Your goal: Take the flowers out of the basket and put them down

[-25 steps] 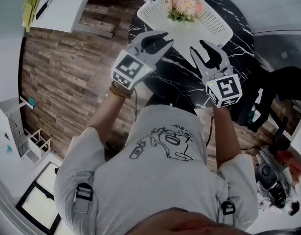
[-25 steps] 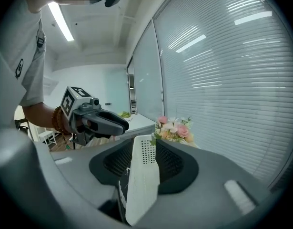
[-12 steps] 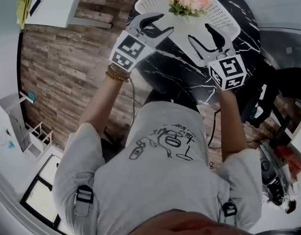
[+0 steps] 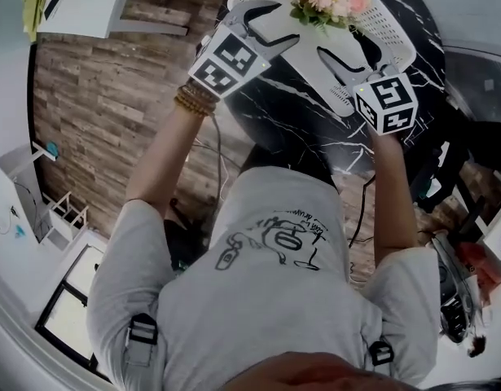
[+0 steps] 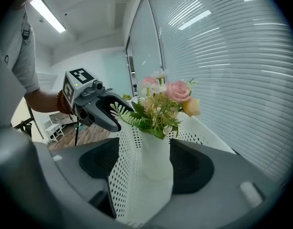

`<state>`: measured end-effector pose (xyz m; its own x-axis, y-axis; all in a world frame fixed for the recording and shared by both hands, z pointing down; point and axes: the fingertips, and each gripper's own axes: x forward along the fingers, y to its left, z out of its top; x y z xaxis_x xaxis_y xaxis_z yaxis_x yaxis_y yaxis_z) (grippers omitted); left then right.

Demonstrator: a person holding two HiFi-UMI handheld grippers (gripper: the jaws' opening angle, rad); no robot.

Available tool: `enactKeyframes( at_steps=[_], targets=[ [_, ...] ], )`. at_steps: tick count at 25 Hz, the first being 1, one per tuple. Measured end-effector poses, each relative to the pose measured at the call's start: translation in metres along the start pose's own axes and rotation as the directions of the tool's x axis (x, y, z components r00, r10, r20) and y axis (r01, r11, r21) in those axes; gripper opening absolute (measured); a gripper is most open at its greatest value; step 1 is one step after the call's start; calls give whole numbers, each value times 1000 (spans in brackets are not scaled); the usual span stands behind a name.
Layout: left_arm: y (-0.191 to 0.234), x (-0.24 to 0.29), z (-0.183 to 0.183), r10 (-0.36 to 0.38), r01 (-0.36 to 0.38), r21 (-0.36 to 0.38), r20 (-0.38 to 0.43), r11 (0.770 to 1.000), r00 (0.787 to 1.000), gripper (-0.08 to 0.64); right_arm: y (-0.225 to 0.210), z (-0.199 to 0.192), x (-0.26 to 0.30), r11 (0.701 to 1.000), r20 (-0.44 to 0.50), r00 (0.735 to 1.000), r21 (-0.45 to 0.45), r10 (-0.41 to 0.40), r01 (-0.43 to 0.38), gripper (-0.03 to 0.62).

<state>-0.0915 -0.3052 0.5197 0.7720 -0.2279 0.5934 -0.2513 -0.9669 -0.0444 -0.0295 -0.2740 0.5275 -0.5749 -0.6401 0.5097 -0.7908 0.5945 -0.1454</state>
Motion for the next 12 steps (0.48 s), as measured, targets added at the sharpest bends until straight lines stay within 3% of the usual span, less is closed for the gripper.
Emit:
enactKeyframes(
  at_steps=[12],
  targets=[
    [7,28,-17,-64,76,86,-136,993,989,324,-20,-7,34,999,-45,998,-40,33,-35,377]
  ],
)
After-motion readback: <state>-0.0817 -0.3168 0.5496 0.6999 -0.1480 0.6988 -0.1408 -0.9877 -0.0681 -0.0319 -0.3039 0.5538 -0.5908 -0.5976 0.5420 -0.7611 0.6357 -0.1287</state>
